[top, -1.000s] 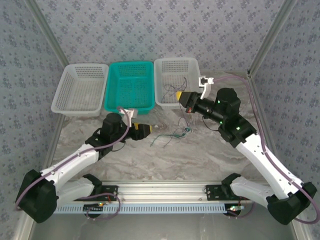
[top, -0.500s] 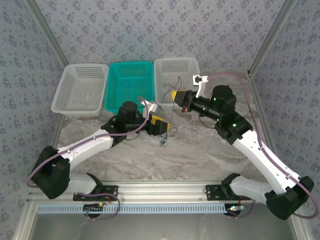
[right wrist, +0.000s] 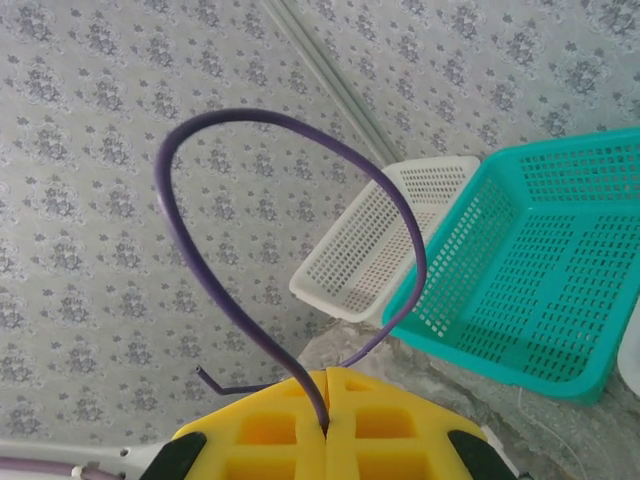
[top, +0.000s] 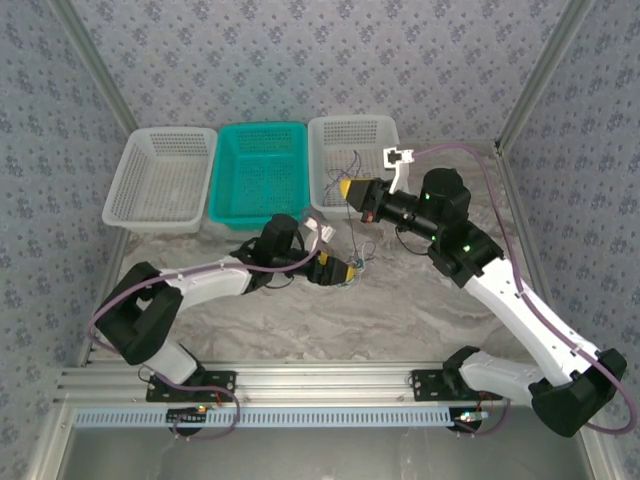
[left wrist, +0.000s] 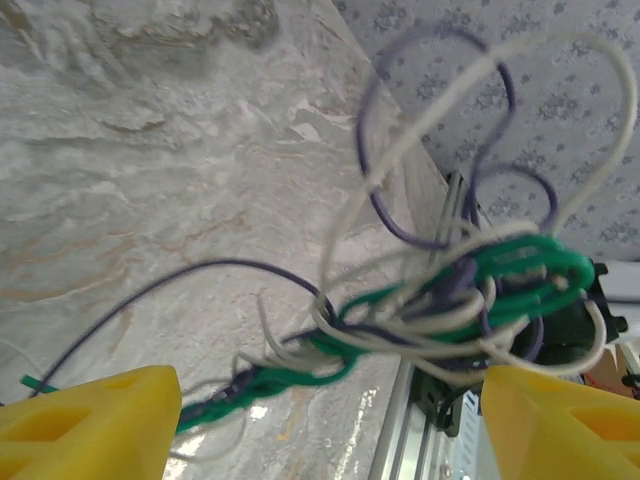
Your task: Untangle the cables
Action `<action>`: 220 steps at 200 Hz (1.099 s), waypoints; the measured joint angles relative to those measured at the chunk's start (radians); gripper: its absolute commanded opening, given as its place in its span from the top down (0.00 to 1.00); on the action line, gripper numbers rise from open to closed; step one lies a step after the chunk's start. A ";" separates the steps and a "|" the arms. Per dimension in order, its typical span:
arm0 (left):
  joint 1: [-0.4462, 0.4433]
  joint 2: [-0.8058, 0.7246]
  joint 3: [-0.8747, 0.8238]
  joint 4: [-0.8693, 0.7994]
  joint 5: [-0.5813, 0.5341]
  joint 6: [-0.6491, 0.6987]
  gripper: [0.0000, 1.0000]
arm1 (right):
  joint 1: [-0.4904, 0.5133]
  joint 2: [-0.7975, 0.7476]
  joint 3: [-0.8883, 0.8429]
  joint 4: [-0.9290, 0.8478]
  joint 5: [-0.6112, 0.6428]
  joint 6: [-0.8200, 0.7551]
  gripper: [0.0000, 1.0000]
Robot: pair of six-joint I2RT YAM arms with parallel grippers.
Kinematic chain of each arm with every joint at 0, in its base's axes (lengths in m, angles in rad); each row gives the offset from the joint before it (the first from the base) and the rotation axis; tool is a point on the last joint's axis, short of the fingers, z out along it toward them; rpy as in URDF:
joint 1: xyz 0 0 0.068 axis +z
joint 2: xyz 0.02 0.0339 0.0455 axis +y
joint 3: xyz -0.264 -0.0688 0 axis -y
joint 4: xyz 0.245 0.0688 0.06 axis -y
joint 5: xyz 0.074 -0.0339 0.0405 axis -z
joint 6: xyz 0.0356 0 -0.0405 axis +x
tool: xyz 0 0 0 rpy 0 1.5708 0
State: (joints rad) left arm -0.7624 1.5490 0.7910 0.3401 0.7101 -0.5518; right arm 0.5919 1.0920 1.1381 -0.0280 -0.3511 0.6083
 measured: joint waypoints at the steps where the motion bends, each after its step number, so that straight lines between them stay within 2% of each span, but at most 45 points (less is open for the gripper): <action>1: -0.001 0.000 -0.001 0.001 0.000 0.000 0.21 | 0.000 0.000 0.000 -0.001 0.003 0.000 1.00; 29: -0.044 -0.018 -0.031 0.019 -0.023 0.048 0.19 | 0.000 -0.016 0.000 -0.019 0.093 0.003 1.00; 55: -0.129 -0.070 -0.056 -0.060 -0.163 0.185 0.13 | 0.000 -0.027 0.012 -0.021 0.141 0.021 1.00; 78: -0.223 -0.115 -0.101 -0.031 -0.366 0.311 0.07 | 0.008 -0.021 0.060 -0.025 0.167 0.056 1.00; 101: -0.295 -0.096 -0.128 0.050 -0.622 0.417 0.06 | 0.033 -0.021 0.102 -0.018 0.208 0.096 1.00; 137: -0.309 0.038 -0.122 0.225 -0.972 0.496 0.05 | 0.056 -0.020 0.115 -0.004 0.248 0.142 1.00; 159: -0.293 0.086 -0.117 0.298 -1.120 0.479 0.05 | 0.061 -0.013 0.115 -0.005 0.259 0.161 1.00; 181: -0.259 0.102 -0.106 0.366 -1.157 0.442 0.05 | 0.068 -0.009 0.115 -0.004 0.267 0.173 1.00; 220: -0.206 0.171 -0.013 0.471 -1.023 0.409 0.06 | 0.075 0.004 0.116 -0.004 0.270 0.189 1.00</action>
State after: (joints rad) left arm -0.9684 1.7199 0.7780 0.8108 -0.3134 -0.1425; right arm 0.6666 1.0962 1.2537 -0.0322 -0.0814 0.7975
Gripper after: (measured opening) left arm 0.947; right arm 0.064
